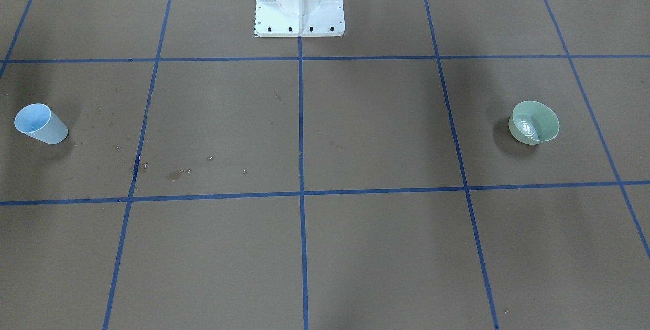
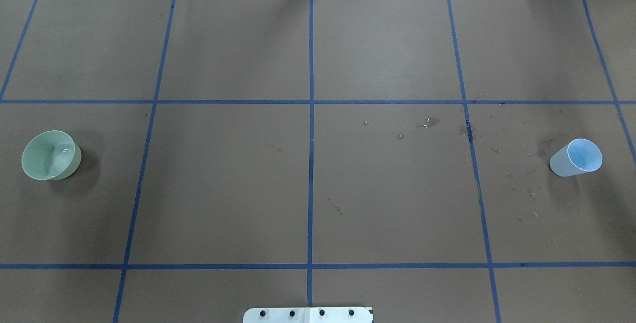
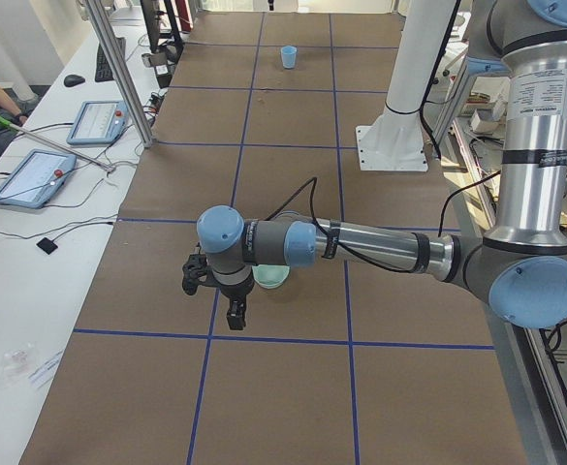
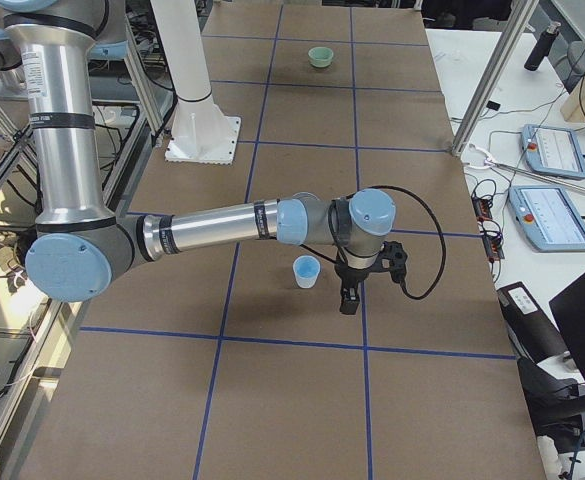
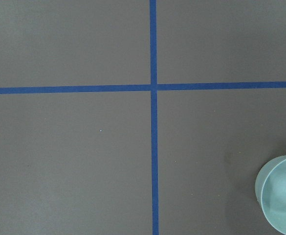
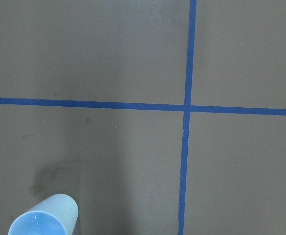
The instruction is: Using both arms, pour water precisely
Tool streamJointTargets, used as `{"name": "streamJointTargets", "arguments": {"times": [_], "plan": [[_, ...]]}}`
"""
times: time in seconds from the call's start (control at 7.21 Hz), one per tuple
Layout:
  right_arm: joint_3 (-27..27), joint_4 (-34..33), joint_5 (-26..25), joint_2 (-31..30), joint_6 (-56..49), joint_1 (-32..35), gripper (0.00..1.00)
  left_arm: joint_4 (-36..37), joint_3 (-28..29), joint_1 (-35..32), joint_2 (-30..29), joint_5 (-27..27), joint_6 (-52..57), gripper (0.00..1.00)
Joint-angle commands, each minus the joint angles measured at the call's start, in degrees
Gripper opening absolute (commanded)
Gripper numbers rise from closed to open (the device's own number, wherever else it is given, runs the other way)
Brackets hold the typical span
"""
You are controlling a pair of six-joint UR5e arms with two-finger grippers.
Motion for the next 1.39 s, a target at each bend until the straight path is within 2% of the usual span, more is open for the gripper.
{"name": "streamJointTargets", "arguments": {"times": [0.0,0.42,0.83,1.25], "plan": [[0.13,0.14,0.08,-0.03,0.07,-0.08,0.99,-1.63,-0.03,0.0,0.16,-0.15,0.03,0.99],[0.13,0.31,0.34,-0.12,0.07,-0.16,0.99,-1.82,0.14,0.0,0.6,-0.15,0.03,0.99],[0.13,0.4,3.15,-0.47,-0.45,-0.16,0.99,-1.82,0.41,0.09,1.3,-0.15,-0.5,0.99],[1.96,0.23,4.03,-0.47,-0.46,-0.16,0.99,-1.91,-0.12,0.09,1.3,-0.33,-0.58,0.99]]}}
